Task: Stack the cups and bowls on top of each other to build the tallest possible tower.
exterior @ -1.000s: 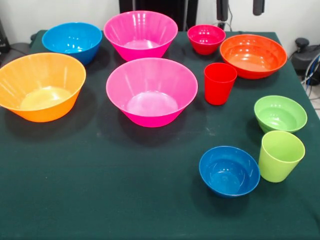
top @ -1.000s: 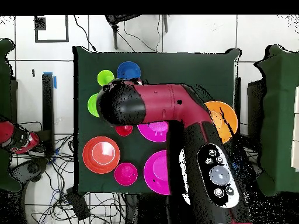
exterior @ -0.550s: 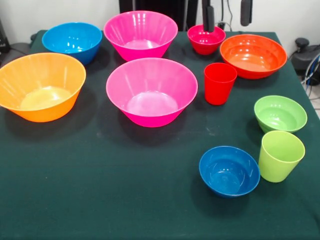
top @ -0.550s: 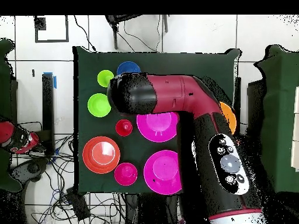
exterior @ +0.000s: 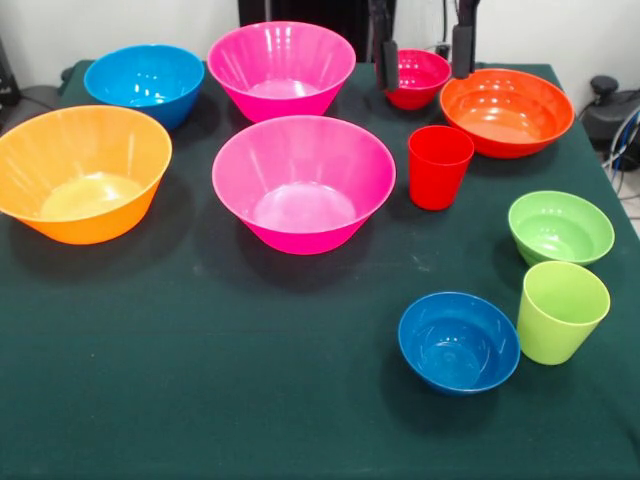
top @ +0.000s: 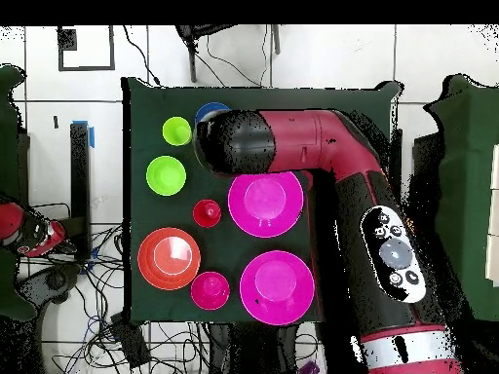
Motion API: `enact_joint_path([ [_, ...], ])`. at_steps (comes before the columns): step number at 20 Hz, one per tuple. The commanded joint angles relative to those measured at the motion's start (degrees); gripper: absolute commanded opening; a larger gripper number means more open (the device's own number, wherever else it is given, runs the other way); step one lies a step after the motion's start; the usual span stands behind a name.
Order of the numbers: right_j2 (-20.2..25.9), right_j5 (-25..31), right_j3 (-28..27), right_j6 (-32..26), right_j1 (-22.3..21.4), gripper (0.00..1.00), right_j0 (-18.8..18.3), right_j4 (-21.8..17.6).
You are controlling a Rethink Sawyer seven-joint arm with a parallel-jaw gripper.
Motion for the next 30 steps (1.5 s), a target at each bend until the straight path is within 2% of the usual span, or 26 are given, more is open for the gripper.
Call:
enact_joint_path([
  [1,2.1,7.1,-3.7,-14.1,4.1,1.00,-0.1,-7.4],
  [20,7.1,15.3,-11.9,-23.6,9.3,1.00,-4.1,-12.0],
  [30,9.1,16.6,-15.0,-26.8,11.5,1.00,-5.6,-13.5],
])
